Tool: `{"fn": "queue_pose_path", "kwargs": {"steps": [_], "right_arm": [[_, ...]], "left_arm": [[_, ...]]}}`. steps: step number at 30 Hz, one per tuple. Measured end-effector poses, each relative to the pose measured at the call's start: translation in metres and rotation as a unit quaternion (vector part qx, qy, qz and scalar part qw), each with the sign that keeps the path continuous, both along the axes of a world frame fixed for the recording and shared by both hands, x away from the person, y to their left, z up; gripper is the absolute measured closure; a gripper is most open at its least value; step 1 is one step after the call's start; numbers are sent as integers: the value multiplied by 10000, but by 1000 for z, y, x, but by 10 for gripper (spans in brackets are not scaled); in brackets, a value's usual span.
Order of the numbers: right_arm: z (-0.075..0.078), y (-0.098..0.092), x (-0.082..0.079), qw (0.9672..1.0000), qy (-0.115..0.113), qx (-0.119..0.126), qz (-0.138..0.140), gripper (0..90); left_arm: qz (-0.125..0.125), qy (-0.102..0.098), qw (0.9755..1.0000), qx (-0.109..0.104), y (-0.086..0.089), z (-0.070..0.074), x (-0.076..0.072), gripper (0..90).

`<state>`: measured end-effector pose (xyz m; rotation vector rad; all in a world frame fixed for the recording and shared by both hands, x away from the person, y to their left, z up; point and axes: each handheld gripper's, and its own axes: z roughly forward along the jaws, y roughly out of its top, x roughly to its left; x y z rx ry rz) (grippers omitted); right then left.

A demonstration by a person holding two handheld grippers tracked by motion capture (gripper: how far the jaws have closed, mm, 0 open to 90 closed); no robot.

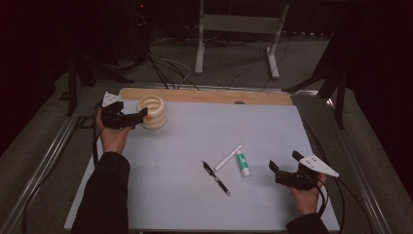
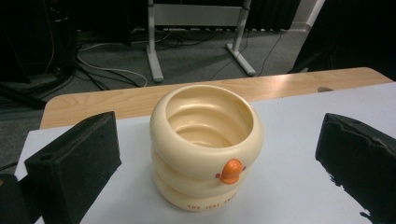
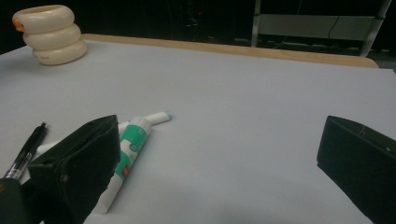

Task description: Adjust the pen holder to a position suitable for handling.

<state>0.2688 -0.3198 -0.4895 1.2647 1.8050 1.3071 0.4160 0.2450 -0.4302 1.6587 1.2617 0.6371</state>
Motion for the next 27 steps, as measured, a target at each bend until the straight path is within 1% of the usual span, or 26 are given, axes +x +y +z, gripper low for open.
{"fn": "queue_pose_path", "kwargs": {"steps": [1, 2, 3, 6, 10, 13, 16, 17, 18, 19, 20, 21, 22, 24, 26, 27], "right_arm": [[0, 0, 0, 10000, 3, -13, 2, 0], [0, 0, 0, 10000, 5, -19, -1, 0], [0, 1, 0, 10000, 7, -13, 4, 0], [0, 0, 0, 10000, -2, -12, 1, 0], [0, 0, 1, 10000, -1, 0, -15, 0], [0, -1, 1, 10000, 5, -17, -36, 0], [0, -1, 1, 10000, 16, -4, -51, 0], [0, -1, 1, 10000, 13, -8, -56, 0], [0, -1, 1, 10000, 15, -7, -59, 0], [0, -1, 1, 10000, 18, -10, -62, 0], [0, -1, 1, 10000, 28, -12, -69, 0], [0, -1, 1, 10000, 28, -12, -69, 0], [0, -1, 2, 10000, 34, -11, -84, 0], [0, -2, 2, 9999, 44, -5, -105, 0], [0, -2, 2, 9999, 43, -7, -110, 0], [0, -2, 2, 9999, 43, -7, -110, 0]], "left_arm": [[0, 0, 10000, 0, 0, 0, 0, 2], [-15, 23, 10000, 55, -2, -2, 3, 2], [-25, 34, 10000, 66, -3, -3, 4, 2], [-40, 83, 9999, 58, -4, -6, 9, 2], [-8, 201, 9998, 29, -5, -11, 14, 16], [18, 301, 9995, 104, -7, -14, 19, 19], [107, 352, 9992, 120, -10, -15, 23, 28], [165, 364, 9991, 166, -10, -15, 24, 33], [165, 364, 9991, 166, -10, -15, 24, 32], [264, 326, 9989, 185, -11, -15, 26, 29], [264, 326, 9989, 185, -11, -15, 26, 29], [275, 370, 9988, 144, -12, -15, 27, 29], [269, 465, 9985, 140, -12, -16, 30, 27], [306, 587, 9976, 199, -14, -17, 33, 26], [355, 672, 9969, 188, -14, -19, 36, 34], [355, 672, 9969, 188, -14, -19, 36, 42]]}}
